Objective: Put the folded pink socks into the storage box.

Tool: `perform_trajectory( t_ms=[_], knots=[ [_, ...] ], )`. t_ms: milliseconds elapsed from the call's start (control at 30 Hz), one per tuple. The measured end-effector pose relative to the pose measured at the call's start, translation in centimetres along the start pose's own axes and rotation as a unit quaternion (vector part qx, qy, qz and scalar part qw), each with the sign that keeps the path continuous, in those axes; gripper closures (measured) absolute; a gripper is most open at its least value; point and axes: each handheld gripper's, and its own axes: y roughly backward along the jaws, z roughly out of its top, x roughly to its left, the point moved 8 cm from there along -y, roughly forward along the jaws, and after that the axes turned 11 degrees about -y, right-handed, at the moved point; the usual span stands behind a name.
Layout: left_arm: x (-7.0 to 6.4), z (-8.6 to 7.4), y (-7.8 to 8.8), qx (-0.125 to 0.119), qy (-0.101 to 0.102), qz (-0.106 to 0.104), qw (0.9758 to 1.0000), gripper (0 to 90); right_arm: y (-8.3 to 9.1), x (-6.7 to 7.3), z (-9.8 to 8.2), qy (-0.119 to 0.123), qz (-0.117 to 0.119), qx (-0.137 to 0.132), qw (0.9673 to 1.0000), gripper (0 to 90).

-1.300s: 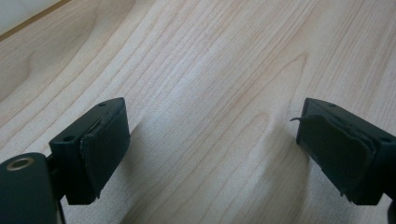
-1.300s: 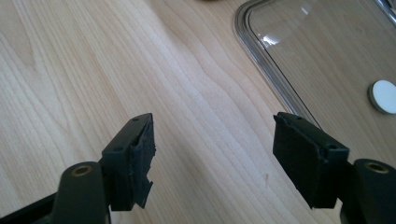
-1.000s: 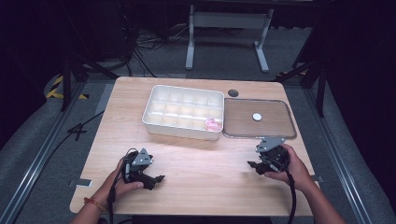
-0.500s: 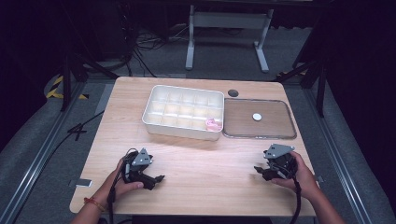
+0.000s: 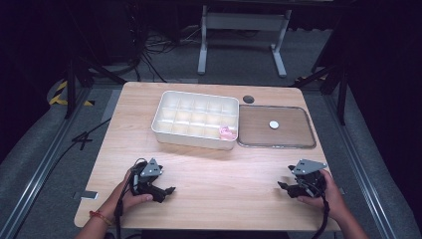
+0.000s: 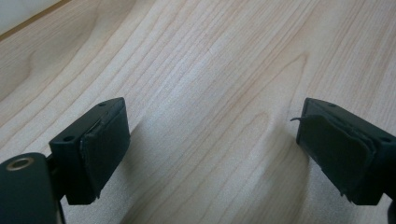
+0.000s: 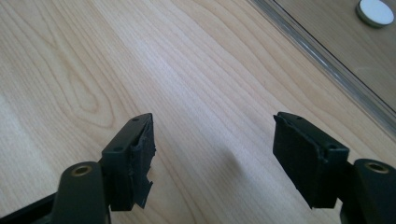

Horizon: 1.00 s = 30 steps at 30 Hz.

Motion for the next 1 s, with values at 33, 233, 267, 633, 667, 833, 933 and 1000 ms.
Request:
perform_trajectory(
  t_ms=[33,233,267,633,667,833,933,1000],
  knots=[
    [0.0,0.0,0.0,0.000,0.000,0.000,1.0000,9.8,0.1,-0.1,-0.2,-0.002,0.000,-0.002,1.0000,30.5],
    [0.0,0.0,0.0,0.000,0.000,0.000,1.0000,9.8,0.3,-0.5,-1.6,-0.030,0.009,-0.012,0.9994,30.4],
    [0.0,0.0,0.0,0.000,0.000,0.000,1.0000,9.8,0.3,-0.6,-1.8,-0.031,0.007,-0.013,0.9994,30.2],
    [0.0,0.0,0.0,0.000,0.000,0.000,1.0000,9.8,0.5,-1.6,-3.7,-0.096,0.018,-0.038,0.9945,25.5],
    [0.0,0.0,0.0,0.000,0.000,0.000,1.0000,9.8,0.5,-1.7,-3.8,-0.100,0.017,-0.043,0.9939,25.0],
    [0.0,0.0,0.0,0.000,0.000,0.000,1.0000,9.8,0.4,-1.9,-4.1,-0.121,0.022,-0.057,0.9908,22.2],
    [0.0,0.0,0.0,0.000,0.000,0.000,1.0000,9.8,0.4,-1.9,-4.1,-0.122,0.022,-0.057,0.9907,21.8],
    [0.0,0.0,0.0,0.000,0.001,0.000,1.0000,9.8,0.4,-1.9,-4.1,-0.123,0.020,-0.057,0.9905,21.7]
  ],
)
